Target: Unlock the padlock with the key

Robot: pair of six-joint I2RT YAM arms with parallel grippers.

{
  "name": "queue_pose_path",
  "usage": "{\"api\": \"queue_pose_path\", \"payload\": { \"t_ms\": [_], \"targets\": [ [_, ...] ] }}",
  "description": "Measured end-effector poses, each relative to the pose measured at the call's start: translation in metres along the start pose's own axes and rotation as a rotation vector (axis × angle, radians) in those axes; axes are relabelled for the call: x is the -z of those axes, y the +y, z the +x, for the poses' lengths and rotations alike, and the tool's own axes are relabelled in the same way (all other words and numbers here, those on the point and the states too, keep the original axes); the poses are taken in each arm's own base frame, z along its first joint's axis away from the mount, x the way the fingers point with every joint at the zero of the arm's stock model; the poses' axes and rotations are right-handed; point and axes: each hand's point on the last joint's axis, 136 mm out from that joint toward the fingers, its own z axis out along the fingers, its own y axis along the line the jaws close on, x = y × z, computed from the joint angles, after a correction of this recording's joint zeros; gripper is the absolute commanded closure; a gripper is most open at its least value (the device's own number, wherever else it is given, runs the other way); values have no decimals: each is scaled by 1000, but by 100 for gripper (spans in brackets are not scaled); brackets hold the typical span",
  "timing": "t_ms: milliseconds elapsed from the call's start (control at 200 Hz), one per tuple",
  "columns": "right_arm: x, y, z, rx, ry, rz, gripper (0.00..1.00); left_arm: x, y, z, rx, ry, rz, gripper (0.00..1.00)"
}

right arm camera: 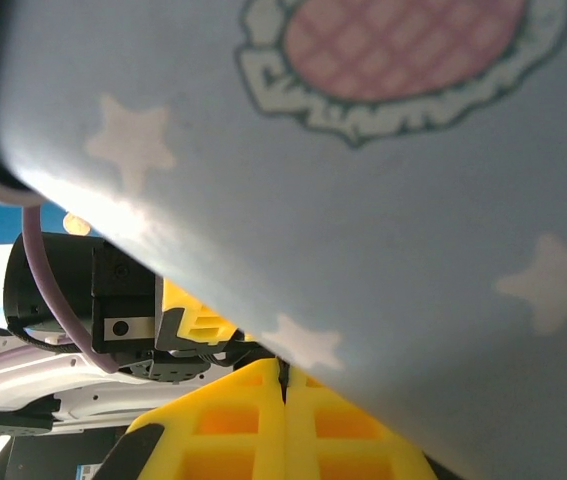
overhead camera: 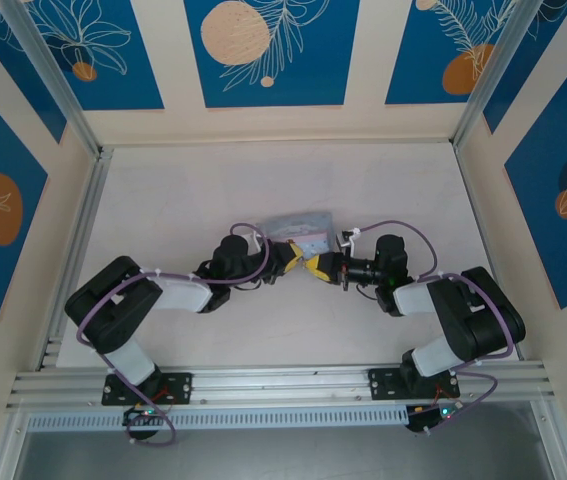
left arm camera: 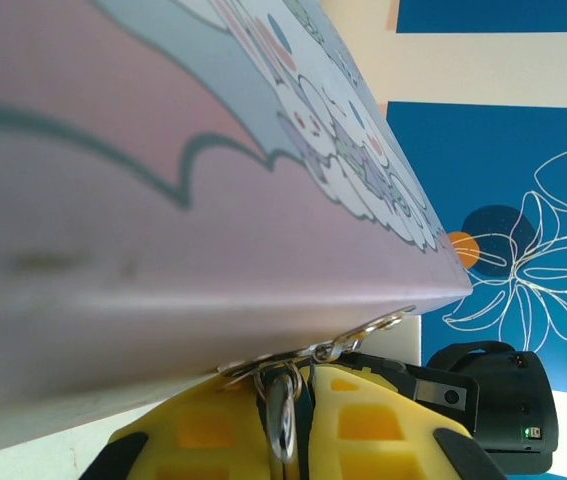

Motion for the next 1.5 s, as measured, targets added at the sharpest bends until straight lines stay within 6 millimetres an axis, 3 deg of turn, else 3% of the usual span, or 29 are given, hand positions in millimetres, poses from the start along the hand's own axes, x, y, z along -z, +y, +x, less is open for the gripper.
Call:
{"api": "queue_pose_path", "payload": {
  "t_ms": [605,950,1500],
  "targets": [
    [4,-6,5,-16,-4,11,100,0,0,0,-2,-1,-1,100],
    [7,4,8,6,-7,4,100,0,0,0,-2,-1,-1,100],
    [-1,3,8,-3,15,11,100,0,0,0,-2,-1,-1,100]
  ]
}}
